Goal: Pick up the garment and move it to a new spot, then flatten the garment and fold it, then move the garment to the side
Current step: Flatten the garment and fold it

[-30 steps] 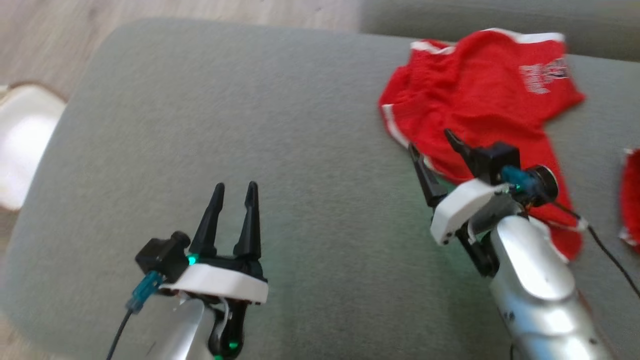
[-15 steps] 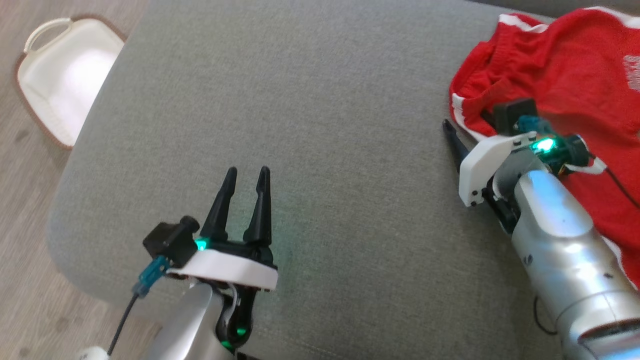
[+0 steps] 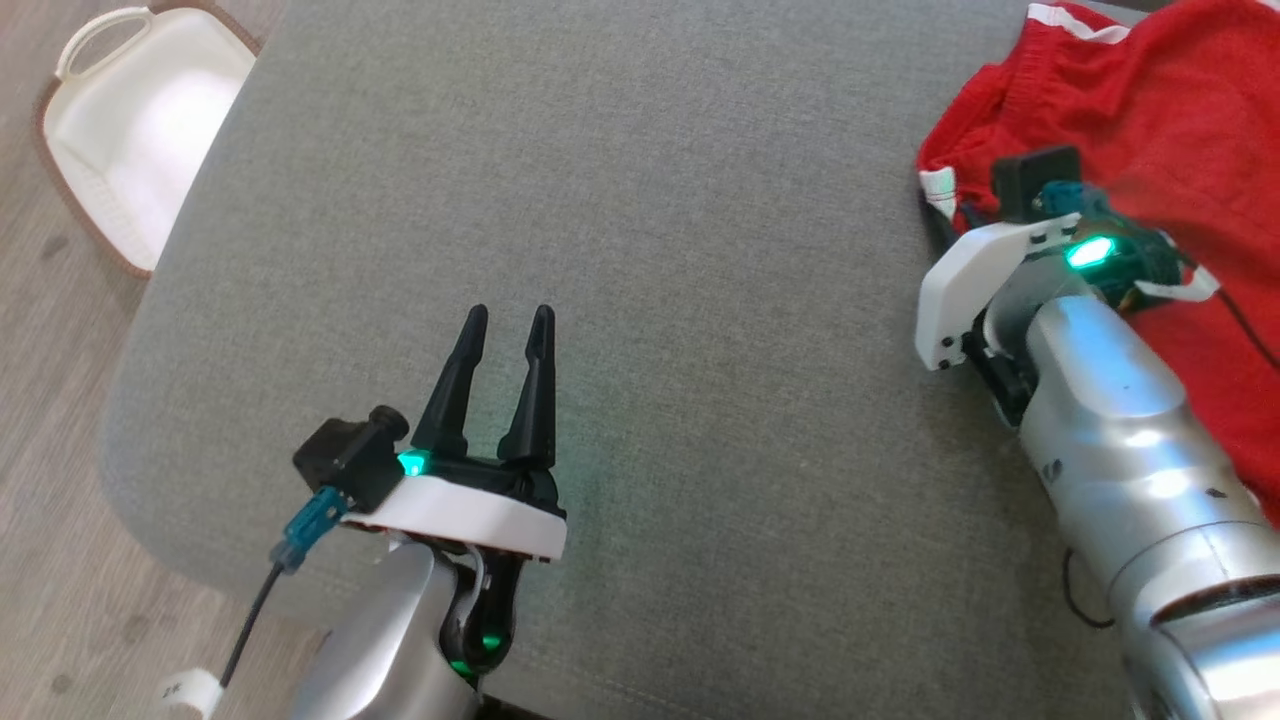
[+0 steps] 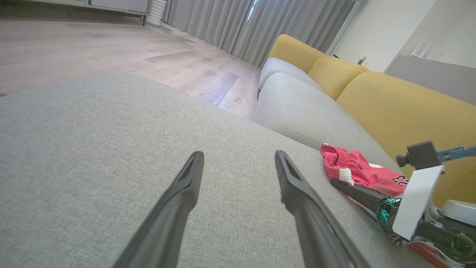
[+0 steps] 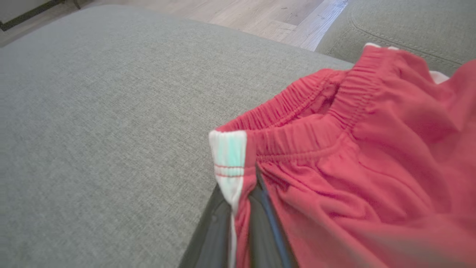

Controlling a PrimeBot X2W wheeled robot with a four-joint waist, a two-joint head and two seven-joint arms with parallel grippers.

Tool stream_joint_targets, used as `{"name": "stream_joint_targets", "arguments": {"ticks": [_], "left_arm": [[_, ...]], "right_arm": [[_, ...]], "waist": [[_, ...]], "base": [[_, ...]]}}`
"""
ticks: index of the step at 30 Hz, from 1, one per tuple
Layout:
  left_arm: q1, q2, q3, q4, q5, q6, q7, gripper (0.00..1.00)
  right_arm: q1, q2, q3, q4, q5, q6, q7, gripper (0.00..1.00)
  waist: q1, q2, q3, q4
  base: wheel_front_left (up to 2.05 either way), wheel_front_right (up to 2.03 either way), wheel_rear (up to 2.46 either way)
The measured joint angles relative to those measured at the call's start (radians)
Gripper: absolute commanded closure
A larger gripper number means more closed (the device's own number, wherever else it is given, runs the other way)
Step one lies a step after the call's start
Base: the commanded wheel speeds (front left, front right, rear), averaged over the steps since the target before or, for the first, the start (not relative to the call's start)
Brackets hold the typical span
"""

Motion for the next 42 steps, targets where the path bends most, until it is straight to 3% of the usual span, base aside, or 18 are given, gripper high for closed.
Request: {"name": "stream_joint_targets", "arguments": {"ticks": [4,8,14,20,22,33,42], "left_arm": [[0.0,0.0,0.0,0.005,0.0,0.0,0.0,0.0],[0.0,0.0,0.001,0.014,0.002,0.0,0.0,0.0],[0.002,-0.001,0.007,0.022,0.012,0.0,0.0,0.0],[0.014,0.0,0.029,0.028,0.039,0.0,0.0,0.0],[0.029,0.0,0.044,0.029,0.045,0.0,0.0,0.0],[0.069,0.0,0.116,0.027,0.073,0.0,0.0,0.0],[0.12,0.0,0.159,0.018,0.095,0.0,0.0,0.0]], "right_arm": [[0.014,0.006,0.105,-0.016,0.109,0.0,-0.017,1.0],[0.086,0.014,0.323,-0.163,0.313,0.0,0.007,1.0],[0.122,0.019,0.601,-0.308,0.523,0.0,0.052,1.0],[0.135,-0.03,0.839,-0.435,0.696,0.0,0.065,1.0],[0.133,-0.048,0.884,-0.438,0.715,0.0,0.047,0.0],[0.119,-0.056,0.938,-0.355,0.784,0.0,-0.07,0.0],[0.111,-0.119,0.853,-0.29,0.776,0.0,-0.159,0.0]], "waist": [[0.0,0.0,-0.011,-0.012],[-0.0001,0.0,-0.028,-0.024],[-0.0001,0.0,-0.06,-0.048],[-0.0001,0.0,-0.102,-0.077],[-0.0001,0.0,-0.115,-0.09],[-0.0001,0.0,-0.185,-0.183],[-0.0001,0.0,-0.253,-0.25]], "base": [[0.0,0.0,0.0],[0.0,0.0,0.0],[0.0,0.0,0.0],[0.0,0.0,0.0],[0.0,0.0,0.0],[0.0,0.0,0.0],[0.0,0.0,0.0]]}}
